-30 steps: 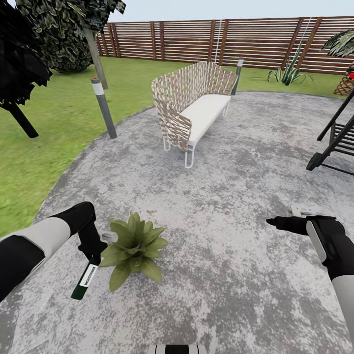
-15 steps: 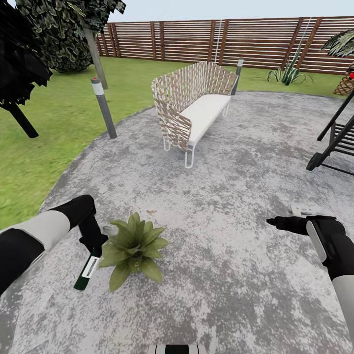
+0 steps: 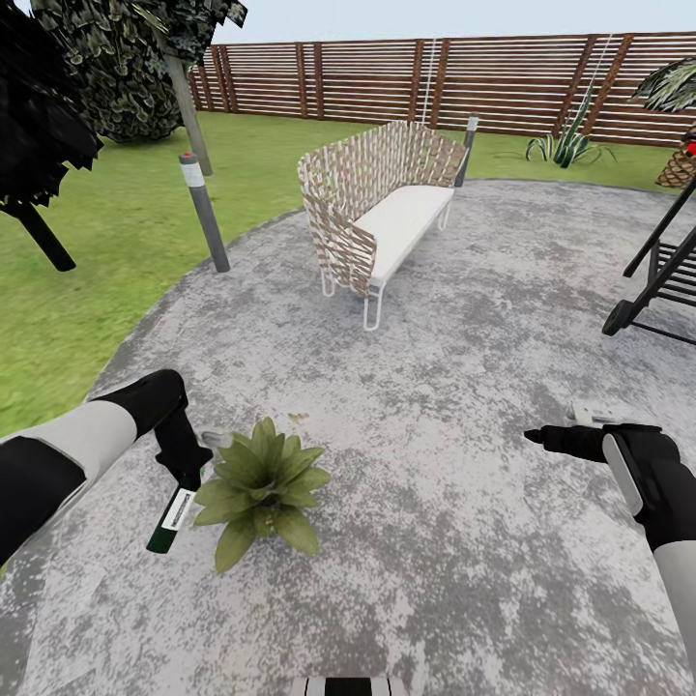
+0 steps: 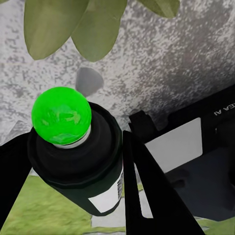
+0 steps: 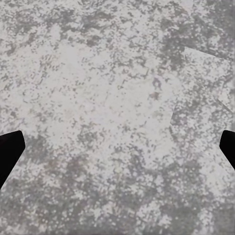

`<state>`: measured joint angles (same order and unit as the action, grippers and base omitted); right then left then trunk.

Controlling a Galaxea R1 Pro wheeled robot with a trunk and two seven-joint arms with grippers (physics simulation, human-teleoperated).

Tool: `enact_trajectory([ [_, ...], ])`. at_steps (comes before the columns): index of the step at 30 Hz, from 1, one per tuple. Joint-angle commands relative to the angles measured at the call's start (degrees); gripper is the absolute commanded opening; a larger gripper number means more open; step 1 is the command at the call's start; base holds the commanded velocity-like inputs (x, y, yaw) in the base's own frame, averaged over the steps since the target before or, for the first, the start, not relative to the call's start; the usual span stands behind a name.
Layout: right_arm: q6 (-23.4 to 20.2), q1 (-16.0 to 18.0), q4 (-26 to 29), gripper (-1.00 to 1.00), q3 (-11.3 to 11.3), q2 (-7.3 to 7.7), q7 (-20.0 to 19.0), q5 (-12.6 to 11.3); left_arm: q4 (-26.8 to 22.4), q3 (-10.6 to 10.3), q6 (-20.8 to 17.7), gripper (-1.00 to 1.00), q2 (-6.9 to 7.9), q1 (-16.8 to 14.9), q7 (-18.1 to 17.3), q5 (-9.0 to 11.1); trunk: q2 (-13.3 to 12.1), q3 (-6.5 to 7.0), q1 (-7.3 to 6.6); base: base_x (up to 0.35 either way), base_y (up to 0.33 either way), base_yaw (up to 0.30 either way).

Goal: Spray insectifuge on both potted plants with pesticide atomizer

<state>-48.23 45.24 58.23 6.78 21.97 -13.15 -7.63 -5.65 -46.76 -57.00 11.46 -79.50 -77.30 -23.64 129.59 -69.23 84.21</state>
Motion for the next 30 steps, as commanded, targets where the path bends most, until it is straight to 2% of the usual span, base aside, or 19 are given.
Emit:
enact_trajectory([
  [1, -0.3, 0.0, 0.0, 1.00, 0.1, 0.00, 0.0, -0.3, -0.1, 0.2, -0.6, -1.00, 0.04, 0.0, -0.5, -0.6, 0.0, -0.04, -0.01, 0.000, 0.000, 0.000],
  [3, -0.3, 0.0, 0.0, 1.00, 0.1, 0.00, 0.0, -0.3, -0.1, -0.1, -0.6, -1.00, 0.05, 0.0, 0.4, -0.7, 0.0, -0.04, -0.01, 0.000, 0.000, 0.000],
  [6, -0.3, 0.0, 0.0, 1.00, 0.1, 0.00, 0.0, -0.3, -0.1, -1.3, -0.6, -1.00, -0.07, 0.0, 4.4, -0.7, 0.0, -0.04, -0.01, 0.000, 0.000, 0.000],
  [9, -0.3, 0.0, 0.0, 1.00, 0.1, 0.00, 0.0, -0.3, -0.1, -1.5, -0.6, -1.00, -0.12, 0.0, 5.5, -0.7, 0.0, -0.04, -0.01, 0.000, 0.000, 0.000],
  [30, -0.3, 0.0, 0.0, 1.00, 0.1, 0.00, 0.0, -0.3, -0.2, -1.6, -0.6, -1.00, -0.05, 0.0, 5.7, -0.7, 0.0, -0.04, -0.01, 0.038, 0.000, 0.000],
])
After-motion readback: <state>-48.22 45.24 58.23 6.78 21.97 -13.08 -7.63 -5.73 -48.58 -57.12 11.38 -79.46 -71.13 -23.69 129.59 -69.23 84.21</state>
